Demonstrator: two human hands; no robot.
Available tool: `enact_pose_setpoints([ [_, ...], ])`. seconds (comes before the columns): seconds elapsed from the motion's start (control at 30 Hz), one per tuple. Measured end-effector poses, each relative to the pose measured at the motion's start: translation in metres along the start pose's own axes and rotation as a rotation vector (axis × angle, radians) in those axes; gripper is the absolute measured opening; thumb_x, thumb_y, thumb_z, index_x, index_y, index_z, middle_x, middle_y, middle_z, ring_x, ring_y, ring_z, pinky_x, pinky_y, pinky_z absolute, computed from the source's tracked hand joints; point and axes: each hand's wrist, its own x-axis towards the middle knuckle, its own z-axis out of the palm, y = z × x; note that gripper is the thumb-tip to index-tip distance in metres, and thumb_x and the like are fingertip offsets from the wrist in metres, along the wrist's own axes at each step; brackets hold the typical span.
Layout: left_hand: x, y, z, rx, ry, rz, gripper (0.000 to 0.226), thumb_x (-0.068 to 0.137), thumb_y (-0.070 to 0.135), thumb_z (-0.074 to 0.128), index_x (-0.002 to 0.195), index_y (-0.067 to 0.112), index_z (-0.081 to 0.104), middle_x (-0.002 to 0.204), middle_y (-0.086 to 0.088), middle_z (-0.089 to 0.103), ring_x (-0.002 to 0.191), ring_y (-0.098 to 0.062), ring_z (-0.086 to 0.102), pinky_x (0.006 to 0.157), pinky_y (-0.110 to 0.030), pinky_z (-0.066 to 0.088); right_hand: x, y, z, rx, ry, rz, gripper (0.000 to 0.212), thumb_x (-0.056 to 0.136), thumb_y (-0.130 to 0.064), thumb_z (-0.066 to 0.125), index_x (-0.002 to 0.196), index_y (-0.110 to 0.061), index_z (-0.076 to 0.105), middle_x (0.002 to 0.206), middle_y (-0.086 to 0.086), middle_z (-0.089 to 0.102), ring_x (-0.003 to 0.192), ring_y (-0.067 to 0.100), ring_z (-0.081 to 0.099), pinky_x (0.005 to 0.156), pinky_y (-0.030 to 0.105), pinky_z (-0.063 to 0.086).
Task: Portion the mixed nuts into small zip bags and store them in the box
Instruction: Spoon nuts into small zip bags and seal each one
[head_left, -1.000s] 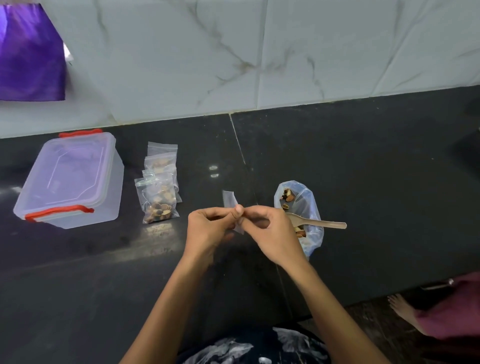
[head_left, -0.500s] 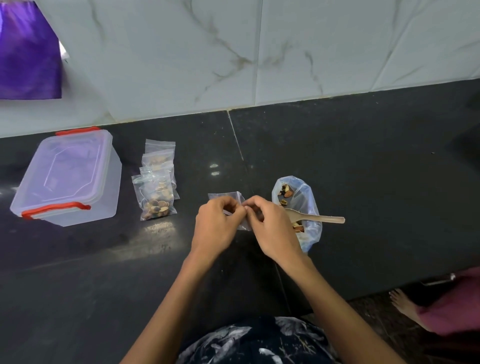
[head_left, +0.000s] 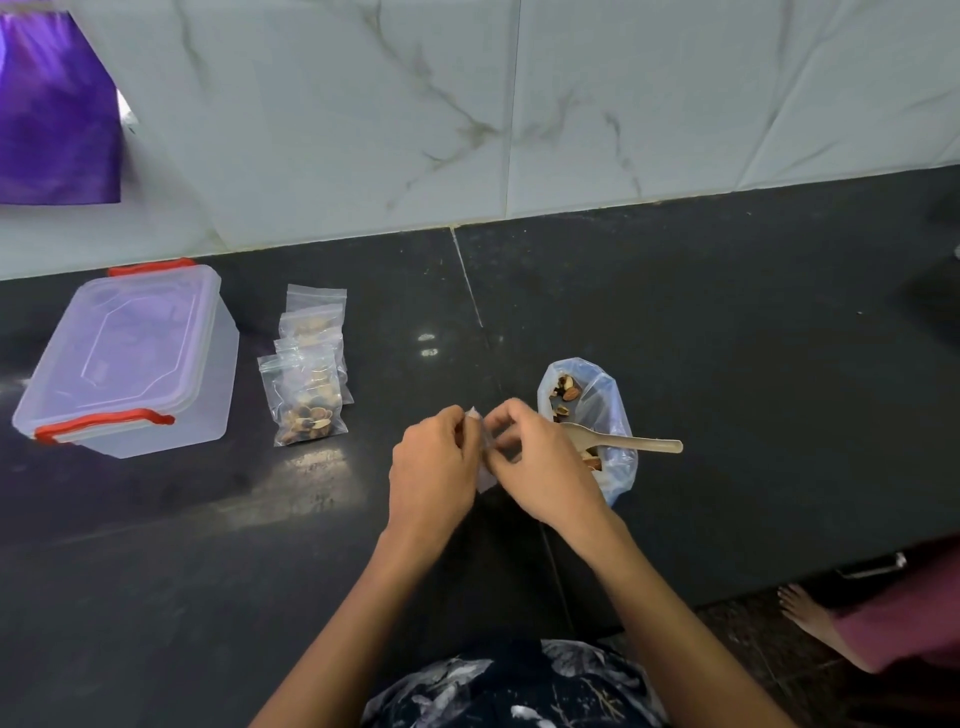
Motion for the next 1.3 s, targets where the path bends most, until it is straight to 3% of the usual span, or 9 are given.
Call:
enact_pose_setpoints([
  [0.17,0.002,0.007,-0.004,0.065,0.036,-0.035,0.043,0.090,0.019,0.050,0.053,0.015,0.030,0.052,0.003,0.035,0.046,-0.011,0.030,0.045,-0.027,0.023,0.002,-0.001,0.000,-0.086,0.243,0.006,0.022,0.088,-0.002,0.056,0.076,-0.019,0.051,0.081,-0.001,0.064,0.076,0.011,0.062,0.068,0.032,0.056],
  [0.27,0.003,0.009,-0.005,0.054,0.050,-0.054,0.042,0.087,0.019,0.052,0.052,0.011,0.030,0.050,0.002,0.033,0.047,-0.014,0.028,0.045,-0.029,0.025,0.003,-0.003,-0.003,-0.092,0.218,0.021,0.034,0.083,0.007,0.052,0.062,-0.020,0.056,0.085,0.001,0.068,0.082,0.013,0.064,0.075,0.032,0.056],
  [0.37,0.003,0.006,-0.004,0.048,0.083,-0.033,0.047,0.089,0.019,0.054,0.048,0.016,0.030,0.054,0.005,0.034,0.046,-0.011,0.030,0.046,-0.025,0.022,0.002,-0.004,-0.001,-0.122,0.097,0.009,0.014,0.087,-0.009,0.063,0.090,-0.020,0.072,0.104,-0.003,0.068,0.092,0.012,0.064,0.083,0.031,0.054],
  [0.43,0.004,0.002,-0.004,0.044,0.105,-0.016,0.048,0.090,0.020,0.054,0.048,0.019,0.032,0.062,0.006,0.039,0.049,-0.010,0.036,0.047,-0.023,0.023,0.001,-0.005,0.001,-0.111,0.034,-0.008,0.024,0.084,-0.011,0.068,0.106,-0.021,0.070,0.112,-0.004,0.067,0.096,0.012,0.064,0.087,0.031,0.053],
  [0.7,0.011,-0.013,-0.008,-0.199,-0.057,0.133,0.020,0.076,0.037,0.058,0.082,0.017,0.056,0.099,0.009,0.053,0.089,-0.003,0.054,0.070,-0.017,0.042,0.001,-0.004,-0.010,-0.041,0.132,-0.078,0.039,0.087,-0.006,0.062,0.122,-0.023,0.062,0.110,-0.005,0.057,0.091,0.008,0.058,0.081,0.022,0.051],
  [0.83,0.015,-0.026,-0.009,-0.289,-0.302,0.225,0.086,0.064,0.027,0.070,0.140,0.026,0.029,0.141,0.015,0.031,0.127,0.010,0.030,0.092,0.004,0.025,-0.001,-0.006,-0.012,0.022,0.061,-0.078,0.046,0.091,-0.002,0.052,0.128,-0.028,0.055,0.108,-0.005,0.049,0.096,0.003,0.050,0.073,0.008,0.043],
  [0.93,0.017,-0.032,-0.004,-0.228,-0.360,0.258,0.115,0.061,0.023,0.084,0.150,0.025,0.011,0.143,0.021,0.020,0.132,0.010,0.018,0.099,0.002,0.016,-0.002,-0.008,-0.011,0.124,-0.001,-0.054,0.040,0.093,-0.002,0.048,0.123,-0.025,0.059,0.106,-0.008,0.049,0.094,0.001,0.051,0.074,0.009,0.046],
  [1.1,0.018,-0.033,-0.001,-0.272,-0.246,0.304,0.075,0.060,0.034,0.082,0.126,0.030,0.047,0.116,0.019,0.058,0.109,-0.001,0.056,0.095,-0.030,0.049,0.000,-0.009,-0.013,0.251,-0.015,-0.014,0.025,0.094,-0.005,0.051,0.100,-0.018,0.071,0.108,-0.007,0.055,0.099,0.003,0.055,0.075,0.010,0.048],
  [1.3,0.013,-0.028,0.002,-0.320,-0.206,0.389,0.049,0.068,0.027,0.076,0.113,0.029,0.056,0.103,0.015,0.064,0.098,-0.006,0.063,0.086,-0.037,0.053,0.000,-0.008,-0.015,0.019,-0.094,0.009,0.025,0.096,-0.010,0.049,0.109,-0.016,0.069,0.107,-0.008,0.052,0.085,-0.001,0.050,0.068,0.011,0.039],
])
